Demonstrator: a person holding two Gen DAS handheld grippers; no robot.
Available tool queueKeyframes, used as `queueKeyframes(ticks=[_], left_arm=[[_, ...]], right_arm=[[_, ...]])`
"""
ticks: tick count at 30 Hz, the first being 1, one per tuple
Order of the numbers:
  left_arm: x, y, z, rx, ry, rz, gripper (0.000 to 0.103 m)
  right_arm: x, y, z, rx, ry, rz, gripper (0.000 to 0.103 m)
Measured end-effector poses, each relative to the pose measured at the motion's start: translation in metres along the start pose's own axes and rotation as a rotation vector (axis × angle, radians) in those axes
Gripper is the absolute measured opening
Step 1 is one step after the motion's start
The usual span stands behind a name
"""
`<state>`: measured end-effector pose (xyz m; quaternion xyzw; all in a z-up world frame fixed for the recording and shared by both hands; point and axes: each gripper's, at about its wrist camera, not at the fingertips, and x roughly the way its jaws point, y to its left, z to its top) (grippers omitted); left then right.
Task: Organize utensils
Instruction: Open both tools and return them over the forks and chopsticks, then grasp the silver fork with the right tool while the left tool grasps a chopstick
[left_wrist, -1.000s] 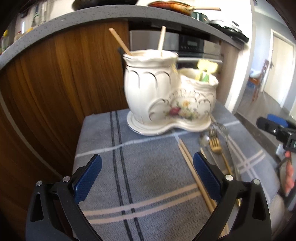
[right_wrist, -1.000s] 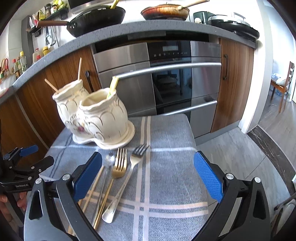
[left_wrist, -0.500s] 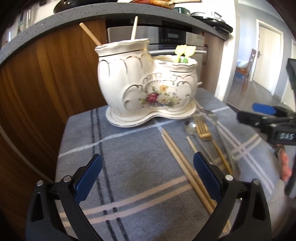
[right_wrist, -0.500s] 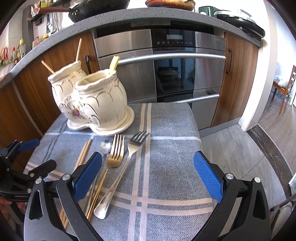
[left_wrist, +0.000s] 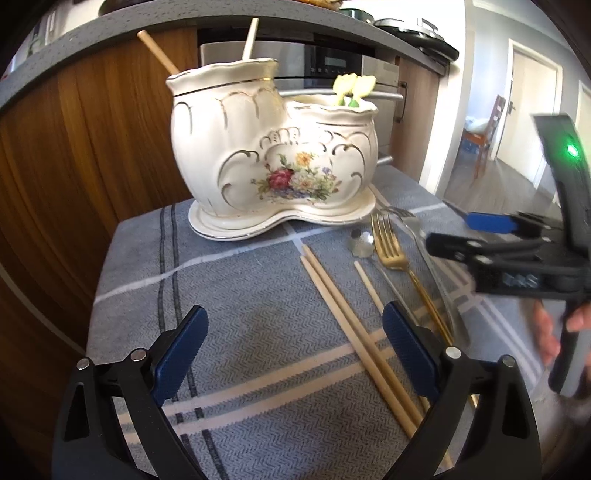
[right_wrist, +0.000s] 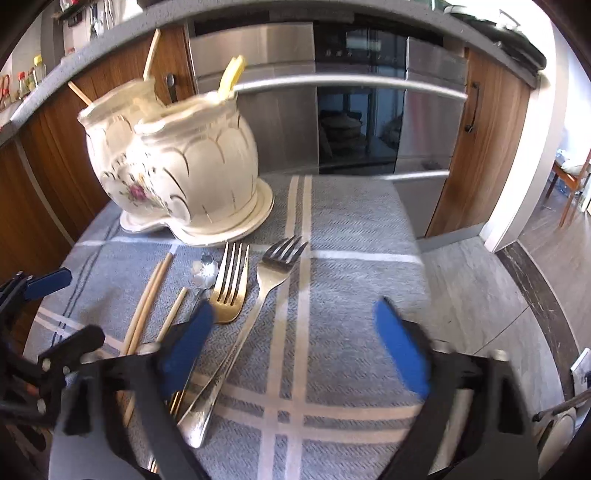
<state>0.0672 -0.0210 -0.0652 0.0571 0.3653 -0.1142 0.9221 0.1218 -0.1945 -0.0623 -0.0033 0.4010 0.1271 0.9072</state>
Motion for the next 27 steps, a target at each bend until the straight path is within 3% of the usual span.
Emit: queueKeyframes(ticks=[2, 5, 9, 11, 13, 16, 24, 27], left_arm=[[0.001, -0.003, -0.001, 0.012, 0.007, 0.005, 0.095], [0.002, -0.006, -0.001, 0.023, 0.015, 0.001, 0.089], [0.005, -0.006, -0.001, 0.017, 0.038, -0.007, 0.082], [0.007, -0.005, -0.001, 0.010, 0.047, -0.016, 0.074], [0.009, -0.006, -0.002, 0.010, 0.063, -0.018, 0.062], [0.012, -0.007, -0.003, 0.011, 0.086, -0.029, 0.053], [0.020, -0.014, -0.003, 0.009, 0.123, -0.035, 0.046], [0.023, -0.015, -0.002, 0.027, 0.136, -0.024, 0.028]], right_arm=[[0.009, 0.002, 0.002, 0.018, 0.034, 0.023, 0.058], [0.018, 0.004, 0.004, 0.031, 0.058, 0.036, 0.043], [0.022, 0.008, 0.007, 0.019, 0.056, 0.018, 0.033], [0.023, 0.009, 0.008, 0.013, 0.059, 0.019, 0.021], [0.023, 0.010, 0.008, 0.010, 0.058, 0.023, 0.017], [0.021, 0.008, 0.006, 0.015, 0.055, 0.024, 0.013], [0.015, 0.001, 0.000, 0.016, 0.048, 0.025, 0.008], [0.012, 0.001, -0.002, 0.007, 0.047, 0.025, 0.008]])
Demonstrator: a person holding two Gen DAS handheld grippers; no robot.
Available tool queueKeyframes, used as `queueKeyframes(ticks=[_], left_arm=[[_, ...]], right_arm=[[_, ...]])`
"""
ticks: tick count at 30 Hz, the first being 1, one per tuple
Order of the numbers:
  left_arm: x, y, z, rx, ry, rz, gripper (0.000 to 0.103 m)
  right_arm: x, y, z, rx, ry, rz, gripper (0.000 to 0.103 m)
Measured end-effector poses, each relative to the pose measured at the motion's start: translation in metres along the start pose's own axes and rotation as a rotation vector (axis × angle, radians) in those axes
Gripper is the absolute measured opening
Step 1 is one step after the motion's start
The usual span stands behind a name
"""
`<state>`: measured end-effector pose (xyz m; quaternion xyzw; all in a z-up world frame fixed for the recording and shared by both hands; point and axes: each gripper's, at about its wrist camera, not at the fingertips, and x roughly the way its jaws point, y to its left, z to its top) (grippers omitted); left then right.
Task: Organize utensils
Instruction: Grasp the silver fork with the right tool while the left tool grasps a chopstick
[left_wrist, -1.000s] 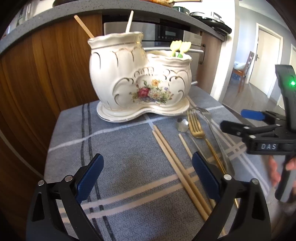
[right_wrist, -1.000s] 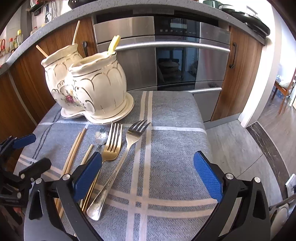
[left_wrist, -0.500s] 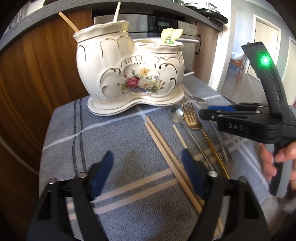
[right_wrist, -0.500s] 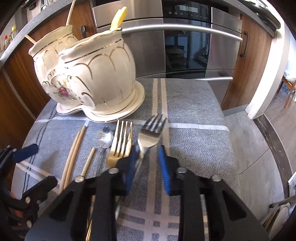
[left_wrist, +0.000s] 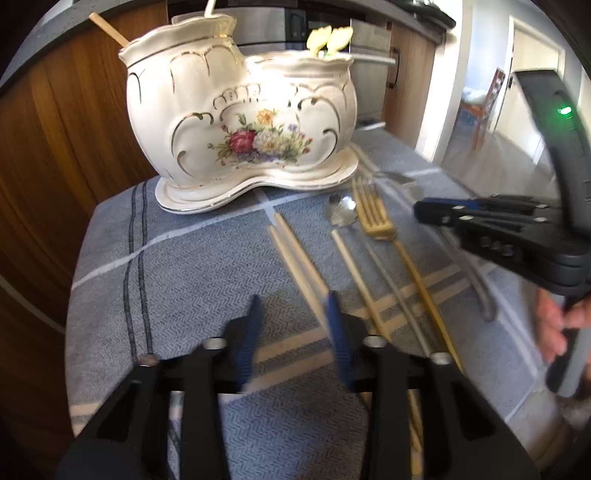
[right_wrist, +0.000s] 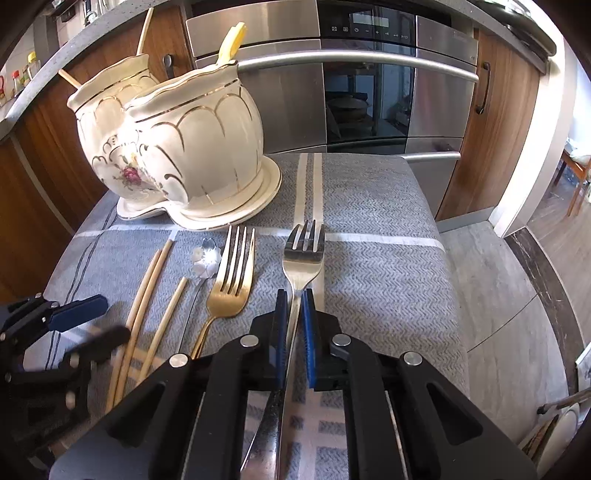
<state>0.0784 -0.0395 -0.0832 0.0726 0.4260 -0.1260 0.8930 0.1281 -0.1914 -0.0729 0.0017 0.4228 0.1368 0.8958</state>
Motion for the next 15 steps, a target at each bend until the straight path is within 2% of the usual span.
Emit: queueKeyframes(ticks=[4, 15], left_arm=[[-0.001, -0.001, 0.001, 0.017, 0.006, -0.015, 0.009], [-0.010, 0.017, -0.007, 0.018, 0.059, -0.006, 0.008]], right_arm=[[-0.006, -0.002, -0.005, -0.014, -0.003, 0.007, 0.008], [-0.030, -0.006, -0.020, -0.042, 0.019, 0.070, 0.002]])
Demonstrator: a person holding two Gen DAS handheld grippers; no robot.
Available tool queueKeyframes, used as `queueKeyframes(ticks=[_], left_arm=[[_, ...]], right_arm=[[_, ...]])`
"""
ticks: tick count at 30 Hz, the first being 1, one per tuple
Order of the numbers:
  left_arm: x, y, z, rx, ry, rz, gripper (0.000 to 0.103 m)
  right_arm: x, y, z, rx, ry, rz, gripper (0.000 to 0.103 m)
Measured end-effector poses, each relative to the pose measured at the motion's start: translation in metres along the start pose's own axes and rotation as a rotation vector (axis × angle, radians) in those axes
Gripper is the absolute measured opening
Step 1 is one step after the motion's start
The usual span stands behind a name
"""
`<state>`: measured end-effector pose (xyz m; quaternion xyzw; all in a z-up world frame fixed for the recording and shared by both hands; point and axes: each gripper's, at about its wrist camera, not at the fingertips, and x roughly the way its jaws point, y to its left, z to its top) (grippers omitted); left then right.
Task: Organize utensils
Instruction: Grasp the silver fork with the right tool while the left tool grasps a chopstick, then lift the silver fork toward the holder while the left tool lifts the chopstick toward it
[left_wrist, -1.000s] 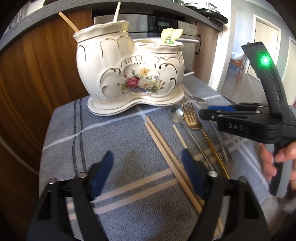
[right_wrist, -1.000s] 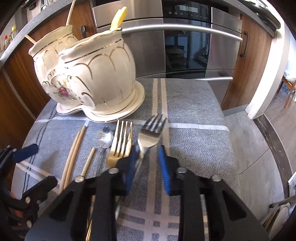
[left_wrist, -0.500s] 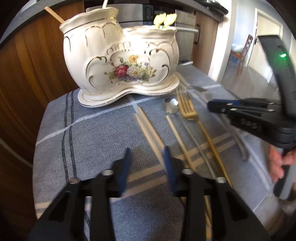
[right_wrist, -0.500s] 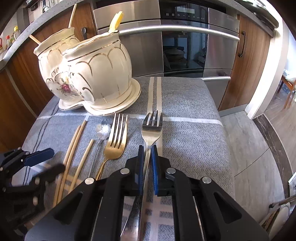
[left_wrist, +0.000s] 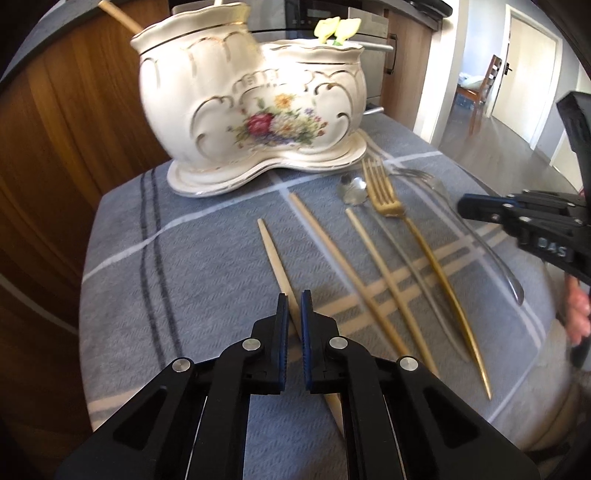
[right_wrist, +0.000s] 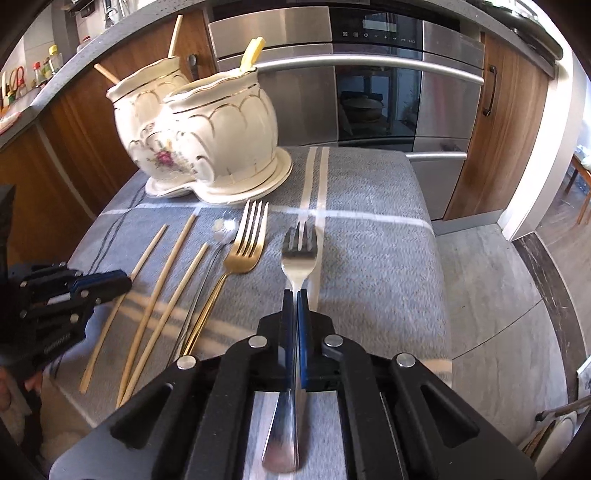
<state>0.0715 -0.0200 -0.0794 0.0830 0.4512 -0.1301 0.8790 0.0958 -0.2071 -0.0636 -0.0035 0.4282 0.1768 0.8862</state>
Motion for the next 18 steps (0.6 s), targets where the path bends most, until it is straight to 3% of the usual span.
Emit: queueKeyframes(ticks=[6, 8, 9, 15, 18], left_arm=[[0.000, 0.005, -0.002, -0.048, 0.012, -0.007, 0.021], [0.000, 0.001, -0.003, -0.039, 0.009, -0.001, 0.023], [-0.001, -0.002, -0.004, -0.034, 0.007, 0.004, 0.023], [0.001, -0.003, -0.007, -0.056, -0.043, 0.065, 0.029], [0.000, 0.000, -0.008, -0.070, -0.064, 0.081, 0.028]], right_arm=[[0.000, 0.003, -0.002, -0.010, 0.009, -0.022, 0.008], [0.002, 0.003, -0.001, -0.011, 0.007, -0.029, 0.030], [0.004, 0.003, 0.001, -0.011, 0.004, -0.035, 0.033], [0.021, 0.006, 0.007, -0.031, 0.003, -0.089, 0.033], [0.023, 0.008, 0.007, -0.040, -0.011, -0.100, 0.016]])
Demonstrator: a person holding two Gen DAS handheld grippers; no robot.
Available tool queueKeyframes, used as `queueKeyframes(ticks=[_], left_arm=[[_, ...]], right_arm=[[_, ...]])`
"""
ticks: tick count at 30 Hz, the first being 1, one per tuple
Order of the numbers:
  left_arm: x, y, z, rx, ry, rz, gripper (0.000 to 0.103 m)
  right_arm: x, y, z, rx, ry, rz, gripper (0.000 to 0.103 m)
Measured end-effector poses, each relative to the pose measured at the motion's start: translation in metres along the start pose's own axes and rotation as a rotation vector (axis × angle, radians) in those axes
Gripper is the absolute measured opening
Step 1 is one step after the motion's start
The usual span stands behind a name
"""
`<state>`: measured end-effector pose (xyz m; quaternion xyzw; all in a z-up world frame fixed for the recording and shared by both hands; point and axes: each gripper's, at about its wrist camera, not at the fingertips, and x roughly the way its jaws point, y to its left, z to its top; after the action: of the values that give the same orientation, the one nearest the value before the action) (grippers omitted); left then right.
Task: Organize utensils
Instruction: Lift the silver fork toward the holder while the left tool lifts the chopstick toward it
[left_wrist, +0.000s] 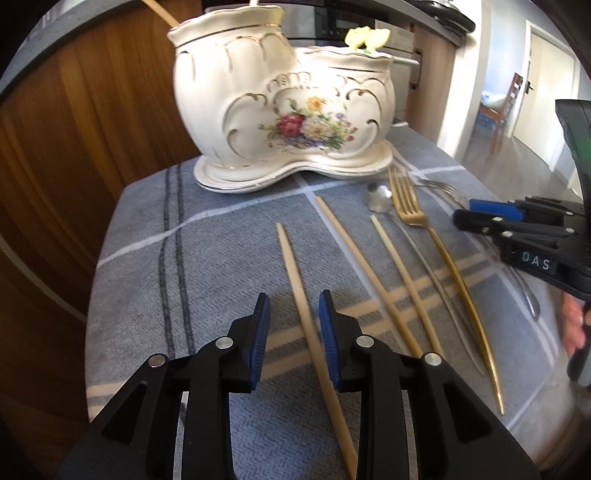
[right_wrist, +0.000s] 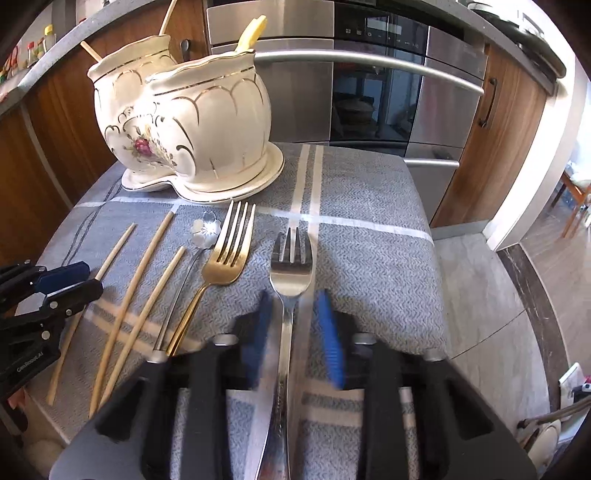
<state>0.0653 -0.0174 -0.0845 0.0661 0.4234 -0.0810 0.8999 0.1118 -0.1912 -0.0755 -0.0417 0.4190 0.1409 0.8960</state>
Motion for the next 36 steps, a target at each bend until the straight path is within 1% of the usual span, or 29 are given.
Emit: queueKeyframes(ticks=[1, 2, 3, 4, 10, 13, 15, 19, 27, 30, 32, 34, 36], left_arm=[[0.000, 0.001, -0.001, -0.001, -0.005, 0.001, 0.022], [-0.001, 0.002, -0.001, 0.005, -0.008, 0.006, 0.018], [-0.001, 0.003, -0.001, 0.011, -0.009, 0.012, 0.010], [-0.001, 0.004, -0.001, 0.013, -0.010, 0.012, 0.009], [-0.003, 0.016, -0.002, -0.013, -0.021, -0.043, 0.007], [-0.013, 0.018, -0.002, -0.005, -0.052, -0.058, 0.007], [-0.022, 0.020, -0.003, 0.002, -0.079, -0.059, 0.007], [-0.038, 0.026, 0.002, -0.015, -0.134, -0.097, 0.007], [-0.063, 0.032, 0.008, -0.022, -0.240, -0.135, 0.007], [-0.074, 0.035, 0.009, -0.010, -0.311, -0.137, 0.007], [-0.078, 0.037, 0.010, -0.013, -0.340, -0.129, 0.006], [-0.082, 0.044, 0.009, -0.035, -0.368, -0.150, 0.006], [-0.086, 0.048, 0.010, -0.043, -0.390, -0.147, 0.006]], right_arm=[[0.000, 0.000, 0.000, 0.004, -0.001, 0.005, 0.013], [0.000, -0.001, 0.000, 0.005, -0.001, 0.009, 0.009], [0.000, 0.000, -0.001, 0.002, -0.003, 0.012, 0.007], [-0.001, -0.001, -0.002, 0.000, -0.006, 0.013, 0.007], [-0.017, -0.005, -0.005, 0.020, -0.067, 0.031, 0.006], [-0.032, -0.006, -0.006, 0.019, -0.121, 0.044, 0.006], [-0.041, -0.006, -0.008, 0.011, -0.160, 0.050, 0.006], [-0.061, -0.003, -0.010, -0.026, -0.241, 0.049, 0.006], [-0.096, 0.009, -0.014, -0.082, -0.395, 0.041, 0.006], [-0.104, 0.011, -0.016, -0.084, -0.451, 0.044, 0.006], [-0.107, 0.012, -0.015, -0.079, -0.476, 0.038, 0.006], [-0.111, 0.013, -0.013, -0.077, -0.503, 0.037, 0.006], [-0.115, 0.017, -0.009, -0.090, -0.530, 0.042, 0.006]])
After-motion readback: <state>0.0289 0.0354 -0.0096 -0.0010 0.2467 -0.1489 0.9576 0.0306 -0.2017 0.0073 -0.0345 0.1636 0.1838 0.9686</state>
